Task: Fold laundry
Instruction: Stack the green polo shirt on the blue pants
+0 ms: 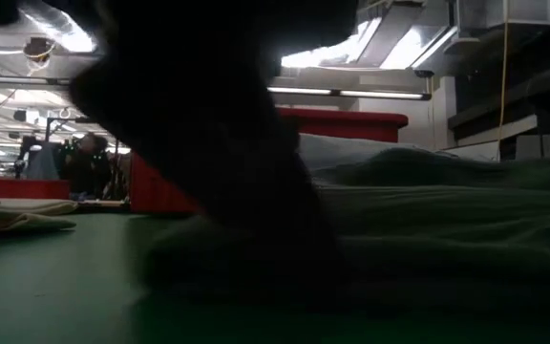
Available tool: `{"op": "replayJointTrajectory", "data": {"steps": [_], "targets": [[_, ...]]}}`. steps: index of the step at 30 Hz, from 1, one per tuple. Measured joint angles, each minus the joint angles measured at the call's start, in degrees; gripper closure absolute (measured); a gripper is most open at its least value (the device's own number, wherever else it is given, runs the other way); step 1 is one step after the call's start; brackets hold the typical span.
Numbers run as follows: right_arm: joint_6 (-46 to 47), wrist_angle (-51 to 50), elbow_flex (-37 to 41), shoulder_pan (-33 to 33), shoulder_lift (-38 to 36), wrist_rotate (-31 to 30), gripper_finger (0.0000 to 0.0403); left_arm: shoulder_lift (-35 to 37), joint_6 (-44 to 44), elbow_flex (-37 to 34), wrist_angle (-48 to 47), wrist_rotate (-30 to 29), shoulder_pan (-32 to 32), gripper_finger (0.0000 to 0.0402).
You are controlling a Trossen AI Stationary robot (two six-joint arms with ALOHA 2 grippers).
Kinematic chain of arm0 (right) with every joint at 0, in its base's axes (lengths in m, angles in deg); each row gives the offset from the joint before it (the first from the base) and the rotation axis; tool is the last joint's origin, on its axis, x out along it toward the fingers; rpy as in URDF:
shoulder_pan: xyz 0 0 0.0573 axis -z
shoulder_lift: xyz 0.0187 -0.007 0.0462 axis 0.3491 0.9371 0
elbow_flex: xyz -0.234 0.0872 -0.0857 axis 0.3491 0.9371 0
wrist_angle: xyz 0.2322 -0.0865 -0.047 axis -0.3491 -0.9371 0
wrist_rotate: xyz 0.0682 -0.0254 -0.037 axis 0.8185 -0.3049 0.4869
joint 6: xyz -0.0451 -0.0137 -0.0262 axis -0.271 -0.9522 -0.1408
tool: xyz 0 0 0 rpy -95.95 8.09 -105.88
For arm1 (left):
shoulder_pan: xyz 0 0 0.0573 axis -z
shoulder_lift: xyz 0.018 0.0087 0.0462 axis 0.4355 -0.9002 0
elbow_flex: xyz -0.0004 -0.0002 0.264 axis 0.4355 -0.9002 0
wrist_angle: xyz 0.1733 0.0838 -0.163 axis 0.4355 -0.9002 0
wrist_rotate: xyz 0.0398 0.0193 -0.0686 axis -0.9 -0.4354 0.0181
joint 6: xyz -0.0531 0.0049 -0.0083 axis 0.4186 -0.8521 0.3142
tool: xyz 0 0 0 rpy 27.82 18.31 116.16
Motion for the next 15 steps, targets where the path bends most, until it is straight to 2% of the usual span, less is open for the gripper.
{"op": "replayJointTrajectory", "data": {"steps": [3, 7, 15], "targets": [[-1.6, 2.9, 0.0, 0.0, 0.0, 0.7, 0.0256, 0.9, 1.9, -0.2, -0.4, 2.4, 1.0, 0.0233], [-1.9, 1.7, -1.4, 0.1, 0.0, 1.0, 0.0256, 2.9, 2.3, -0.4, -1.7, 1.8, 1.8, 0.0233], [-2.0, -16.2, -12.6, -0.1, 0.0, 1.4, 0.0256, 9.9, 2.3, -0.5, -5.2, 0.9, 1.4, 0.0233]]}}
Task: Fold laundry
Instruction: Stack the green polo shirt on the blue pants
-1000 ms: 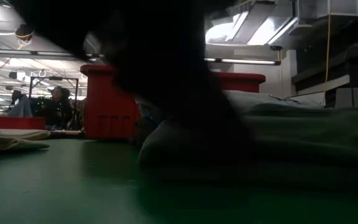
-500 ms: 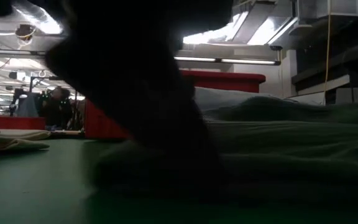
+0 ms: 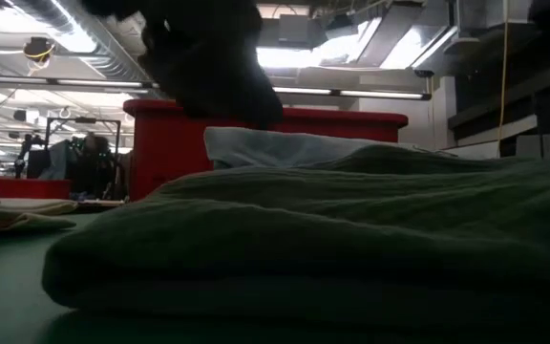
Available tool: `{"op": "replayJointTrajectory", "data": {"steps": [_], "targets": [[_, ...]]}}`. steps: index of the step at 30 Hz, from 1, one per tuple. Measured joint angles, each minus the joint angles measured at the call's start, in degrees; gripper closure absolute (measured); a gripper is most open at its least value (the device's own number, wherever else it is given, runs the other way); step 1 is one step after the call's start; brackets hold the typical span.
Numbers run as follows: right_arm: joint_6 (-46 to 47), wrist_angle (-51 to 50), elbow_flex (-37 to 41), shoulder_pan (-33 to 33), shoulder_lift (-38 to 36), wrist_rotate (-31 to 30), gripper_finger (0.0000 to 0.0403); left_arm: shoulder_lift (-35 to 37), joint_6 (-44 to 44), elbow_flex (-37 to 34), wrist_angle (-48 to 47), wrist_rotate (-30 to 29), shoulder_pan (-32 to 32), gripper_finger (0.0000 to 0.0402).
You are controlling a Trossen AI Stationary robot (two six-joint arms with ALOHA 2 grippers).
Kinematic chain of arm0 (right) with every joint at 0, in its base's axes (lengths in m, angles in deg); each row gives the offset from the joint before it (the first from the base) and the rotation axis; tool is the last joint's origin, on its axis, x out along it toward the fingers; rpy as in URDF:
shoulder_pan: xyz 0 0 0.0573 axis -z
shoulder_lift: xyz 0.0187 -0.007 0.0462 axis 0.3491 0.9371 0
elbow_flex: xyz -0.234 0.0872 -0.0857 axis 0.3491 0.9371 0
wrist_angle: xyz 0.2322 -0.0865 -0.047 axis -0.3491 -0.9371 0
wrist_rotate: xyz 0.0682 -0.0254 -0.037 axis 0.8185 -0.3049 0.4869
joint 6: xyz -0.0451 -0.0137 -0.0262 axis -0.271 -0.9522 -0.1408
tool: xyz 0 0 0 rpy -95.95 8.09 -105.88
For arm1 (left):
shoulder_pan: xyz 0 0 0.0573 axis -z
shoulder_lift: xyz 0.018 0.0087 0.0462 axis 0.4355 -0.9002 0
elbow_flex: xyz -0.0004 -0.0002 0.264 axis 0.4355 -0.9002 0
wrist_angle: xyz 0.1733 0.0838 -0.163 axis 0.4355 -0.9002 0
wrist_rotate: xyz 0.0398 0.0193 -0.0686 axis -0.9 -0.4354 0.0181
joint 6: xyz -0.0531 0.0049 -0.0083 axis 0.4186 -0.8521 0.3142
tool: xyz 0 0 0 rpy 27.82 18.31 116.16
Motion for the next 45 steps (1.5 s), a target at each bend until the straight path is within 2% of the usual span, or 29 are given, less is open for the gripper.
{"op": "replayJointTrajectory", "data": {"steps": [6, 10, 14, 23, 32, 37, 41, 45], "targets": [[0.0, -15.3, -9.2, 0.0, 0.0, -0.1, 0.0256, 5.0, 2.9, 0.1, -7.9, 0.1, -0.1, 0.0233], [0.0, -19.7, -11.7, 0.0, 0.0, 0.1, 0.0256, 8.0, 4.9, 0.1, -15.0, 0.1, -0.1, 0.0233], [0.0, -18.9, -11.7, 0.1, 0.0, 2.2, 0.0256, 10.0, 5.9, 0.2, -18.9, -0.2, 0.0, 0.0233], [0.1, -19.3, -11.7, 0.6, 0.0, 4.6, 0.0251, 9.6, 9.2, 0.2, -19.1, -0.6, -0.3, 0.0219], [0.5, -19.7, -11.7, 1.0, 0.0, 5.8, 0.0176, 9.6, 11.0, 0.2, -20.1, -0.7, 0.0, 0.0166], [4.6, -28.5, -11.7, 0.6, -0.2, 8.6, 0.0155, 9.6, 18.4, 0.2, -26.8, 0.2, -0.8, 0.0156], [7.5, -37.6, -11.6, -1.8, -2.2, 7.6, 0.0155, 9.6, 19.3, 0.2, -33.5, 1.7, -1.4, 0.0161], [12.9, -34.1, -8.3, -6.0, -6.3, 3.1, 0.0155, 9.6, 18.6, -0.8, -34.6, 2.4, -2.0, 0.0166]]}}
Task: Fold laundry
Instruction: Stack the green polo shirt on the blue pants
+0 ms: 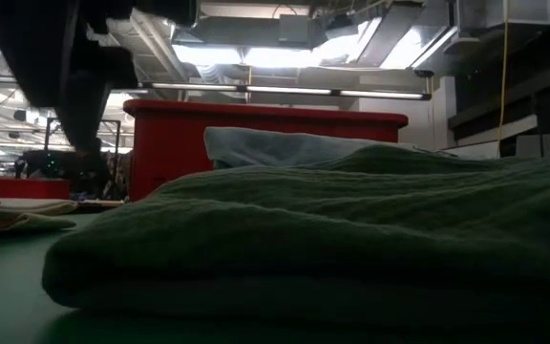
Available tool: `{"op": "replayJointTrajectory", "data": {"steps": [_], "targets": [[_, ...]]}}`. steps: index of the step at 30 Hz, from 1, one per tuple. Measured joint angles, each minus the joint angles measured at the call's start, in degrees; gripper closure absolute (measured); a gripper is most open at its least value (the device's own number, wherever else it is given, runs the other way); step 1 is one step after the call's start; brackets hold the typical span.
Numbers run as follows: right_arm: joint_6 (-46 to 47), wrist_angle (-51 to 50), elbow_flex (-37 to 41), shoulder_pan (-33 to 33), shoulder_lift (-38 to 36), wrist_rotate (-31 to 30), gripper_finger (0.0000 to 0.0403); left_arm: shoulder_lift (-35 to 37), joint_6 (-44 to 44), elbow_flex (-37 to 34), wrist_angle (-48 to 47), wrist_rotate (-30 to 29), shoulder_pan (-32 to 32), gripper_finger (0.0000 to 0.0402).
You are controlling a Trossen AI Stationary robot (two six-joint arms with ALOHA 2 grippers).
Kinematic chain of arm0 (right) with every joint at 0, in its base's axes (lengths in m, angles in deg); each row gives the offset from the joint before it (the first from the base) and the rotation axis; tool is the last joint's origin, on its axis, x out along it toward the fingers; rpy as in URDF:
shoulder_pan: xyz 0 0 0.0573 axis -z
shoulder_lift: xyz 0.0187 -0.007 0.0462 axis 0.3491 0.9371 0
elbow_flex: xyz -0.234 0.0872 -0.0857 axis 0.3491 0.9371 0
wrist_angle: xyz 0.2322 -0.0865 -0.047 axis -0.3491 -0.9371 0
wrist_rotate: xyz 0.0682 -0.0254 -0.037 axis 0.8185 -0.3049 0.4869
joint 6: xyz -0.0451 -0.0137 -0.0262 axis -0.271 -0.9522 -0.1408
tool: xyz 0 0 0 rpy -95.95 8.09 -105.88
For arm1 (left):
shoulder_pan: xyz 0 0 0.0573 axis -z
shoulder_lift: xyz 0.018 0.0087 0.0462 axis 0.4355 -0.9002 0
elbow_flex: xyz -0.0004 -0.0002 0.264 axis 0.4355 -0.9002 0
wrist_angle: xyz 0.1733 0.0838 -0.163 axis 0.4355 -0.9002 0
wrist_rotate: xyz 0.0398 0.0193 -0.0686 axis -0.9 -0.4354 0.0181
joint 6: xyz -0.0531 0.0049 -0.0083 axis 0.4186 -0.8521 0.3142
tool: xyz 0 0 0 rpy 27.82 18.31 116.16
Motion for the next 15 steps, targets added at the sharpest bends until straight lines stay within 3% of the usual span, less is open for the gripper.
{"op": "replayJointTrajectory", "data": {"steps": [9, 15], "targets": [[20.0, 20.5, 17.1, -9.9, -10.5, -3.6, 0.0155, 0.0, -0.8, -9.5, 5.7, 8.3, -1.5, 0.0166], [39.2, 34.1, 31.5, -14.8, -15.3, -11.1, 0.0155, 0.0, -0.9, -12.7, 14.5, 9.9, -2.4, 0.0166]]}}
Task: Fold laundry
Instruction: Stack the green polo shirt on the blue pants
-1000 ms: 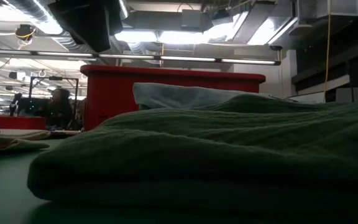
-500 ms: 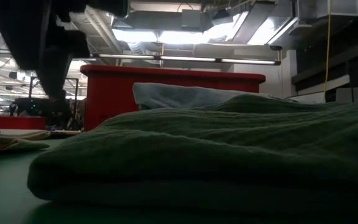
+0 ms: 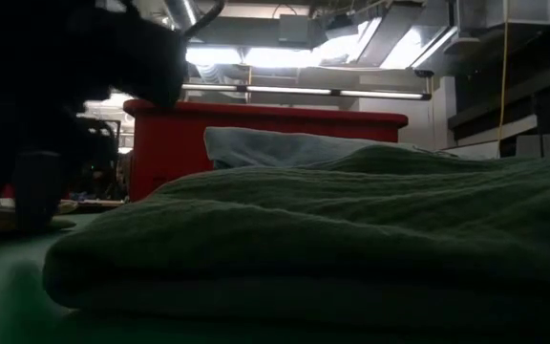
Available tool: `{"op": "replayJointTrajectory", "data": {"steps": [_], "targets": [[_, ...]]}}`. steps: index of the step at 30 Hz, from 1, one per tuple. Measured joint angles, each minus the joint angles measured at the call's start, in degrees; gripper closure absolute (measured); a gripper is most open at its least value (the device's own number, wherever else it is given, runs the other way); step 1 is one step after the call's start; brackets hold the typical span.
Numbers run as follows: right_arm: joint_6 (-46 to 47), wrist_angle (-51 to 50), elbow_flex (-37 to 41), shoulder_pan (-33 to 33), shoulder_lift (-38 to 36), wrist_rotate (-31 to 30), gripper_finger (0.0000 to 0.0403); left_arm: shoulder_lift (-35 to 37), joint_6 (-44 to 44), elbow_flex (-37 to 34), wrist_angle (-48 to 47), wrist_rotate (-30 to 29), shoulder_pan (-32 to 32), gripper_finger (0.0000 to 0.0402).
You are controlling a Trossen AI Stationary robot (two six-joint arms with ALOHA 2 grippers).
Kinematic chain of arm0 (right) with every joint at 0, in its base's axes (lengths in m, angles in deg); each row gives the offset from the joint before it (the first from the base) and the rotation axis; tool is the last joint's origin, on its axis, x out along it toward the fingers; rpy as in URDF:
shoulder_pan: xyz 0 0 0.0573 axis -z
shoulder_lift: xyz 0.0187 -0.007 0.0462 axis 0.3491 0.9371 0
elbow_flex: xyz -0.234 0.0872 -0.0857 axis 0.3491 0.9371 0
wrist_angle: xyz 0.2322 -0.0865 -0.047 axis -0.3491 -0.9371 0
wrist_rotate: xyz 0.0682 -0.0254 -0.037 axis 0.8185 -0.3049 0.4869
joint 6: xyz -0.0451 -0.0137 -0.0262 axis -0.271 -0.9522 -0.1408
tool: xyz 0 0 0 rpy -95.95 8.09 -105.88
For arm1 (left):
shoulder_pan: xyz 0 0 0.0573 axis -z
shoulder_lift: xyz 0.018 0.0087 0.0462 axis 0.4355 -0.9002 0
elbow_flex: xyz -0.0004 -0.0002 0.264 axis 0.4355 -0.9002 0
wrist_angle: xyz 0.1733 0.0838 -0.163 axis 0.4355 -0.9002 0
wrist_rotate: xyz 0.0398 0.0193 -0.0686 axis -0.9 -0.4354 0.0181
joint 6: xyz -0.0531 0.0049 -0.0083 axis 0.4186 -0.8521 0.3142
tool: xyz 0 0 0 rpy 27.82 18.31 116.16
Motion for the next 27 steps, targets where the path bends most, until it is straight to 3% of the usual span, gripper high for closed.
{"op": "replayJointTrajectory", "data": {"steps": [5, 11, 27], "targets": [[12.6, 11.8, 10.2, -2.3, -0.2, -1.9, 0.0155, 0.0, 0.0, -0.1, 8.7, 0.0, -0.4, 0.0166], [12.7, 21.4, 16.6, -2.3, -0.2, -5.0, 0.0155, 0.0, 0.2, -0.1, 12.8, 0.8, -0.6, 0.0166], [12.2, 28.9, 21.7, 2.2, -0.2, -9.9, 0.0155, 0.0, 3.5, -0.1, 12.9, -1.5, -0.6, 0.0166]]}}
